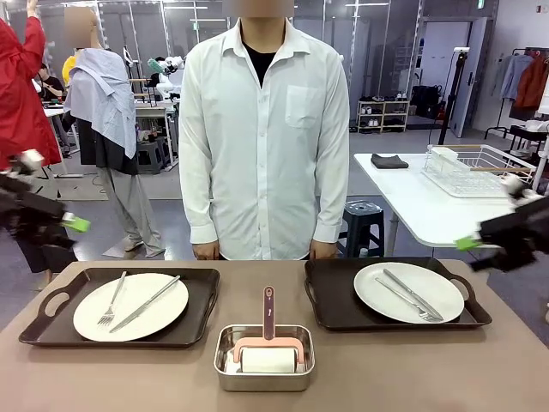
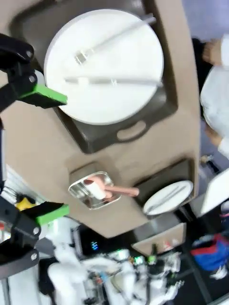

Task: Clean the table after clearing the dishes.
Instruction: When the left (or right) Handle tray is removed, use the left hand (or right hand) to clean the left (or right) side of the table with the Lint Roller.

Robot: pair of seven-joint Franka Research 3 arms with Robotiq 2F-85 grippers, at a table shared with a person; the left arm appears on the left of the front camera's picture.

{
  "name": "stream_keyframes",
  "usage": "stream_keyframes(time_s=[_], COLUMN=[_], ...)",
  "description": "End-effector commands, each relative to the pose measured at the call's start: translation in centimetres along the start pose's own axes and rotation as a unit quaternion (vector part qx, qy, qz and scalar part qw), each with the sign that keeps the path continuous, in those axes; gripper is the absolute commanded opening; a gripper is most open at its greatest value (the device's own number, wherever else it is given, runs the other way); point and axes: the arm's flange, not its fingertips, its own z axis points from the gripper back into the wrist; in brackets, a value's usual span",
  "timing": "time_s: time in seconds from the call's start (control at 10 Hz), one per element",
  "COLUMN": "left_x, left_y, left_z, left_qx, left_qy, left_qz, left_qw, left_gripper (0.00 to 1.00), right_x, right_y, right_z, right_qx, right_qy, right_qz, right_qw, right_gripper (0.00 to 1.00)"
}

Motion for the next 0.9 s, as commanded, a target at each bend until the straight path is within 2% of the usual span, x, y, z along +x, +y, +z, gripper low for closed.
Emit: stream_keyframes(time_s=[0.0, 0.2, 0.3, 0.4, 0.5, 0.6, 0.7, 0.8], left_x=[-2.6, -6.9, -9.2, -10.6, -11.5, -11.5, -11.8, -11.8], left_y=[3.5, 6.2, 7.6, 8.8, 10.0, 10.9, 9.0, 9.0], left_z=[5.7, 11.4, 13.5, 13.6, 13.0, 11.7, 14.7, 14.7], left_qx=[0.015, 0.000, -0.022, -0.038, -0.053, -0.023, -0.019, -0.019], left_qy=[-0.083, -0.161, -0.210, -0.220, -0.206, -0.217, -0.211, -0.211], left_qz=[0.077, 0.117, 0.158, 0.183, 0.213, 0.257, 0.198, 0.198], left_qw=[0.993, 0.980, 0.965, 0.957, 0.954, 0.942, 0.957, 0.957], left_gripper=[1.00, 1.00, 1.00, 1.00, 1.00, 1.00, 1.00, 1.00], right_x=[-1.9, -4.8, -5.4, -5.4, -5.2, -7.0, -7.0, -7.0], right_y=[-5.3, -9.4, -9.8, -9.5, -9.2, -11.0, -11.0, -11.0], right_z=[5.6, 10.6, 11.7, 12.1, 12.4, 13.3, 13.3, 13.3], right_qx=[-0.006, -0.032, -0.043, -0.047, -0.051, -0.052, -0.052, -0.052], right_qy=[-0.098, -0.140, -0.143, -0.150, -0.159, -0.145, -0.145, -0.145], right_qz=[-0.091, -0.155, -0.151, -0.144, -0.139, -0.156, -0.156, -0.156], right_qw=[0.991, 0.977, 0.977, 0.977, 0.976, 0.976, 0.976, 0.976], right_gripper=[1.00, 1.00, 1.00, 1.00, 1.00, 1.00, 1.00, 1.00])
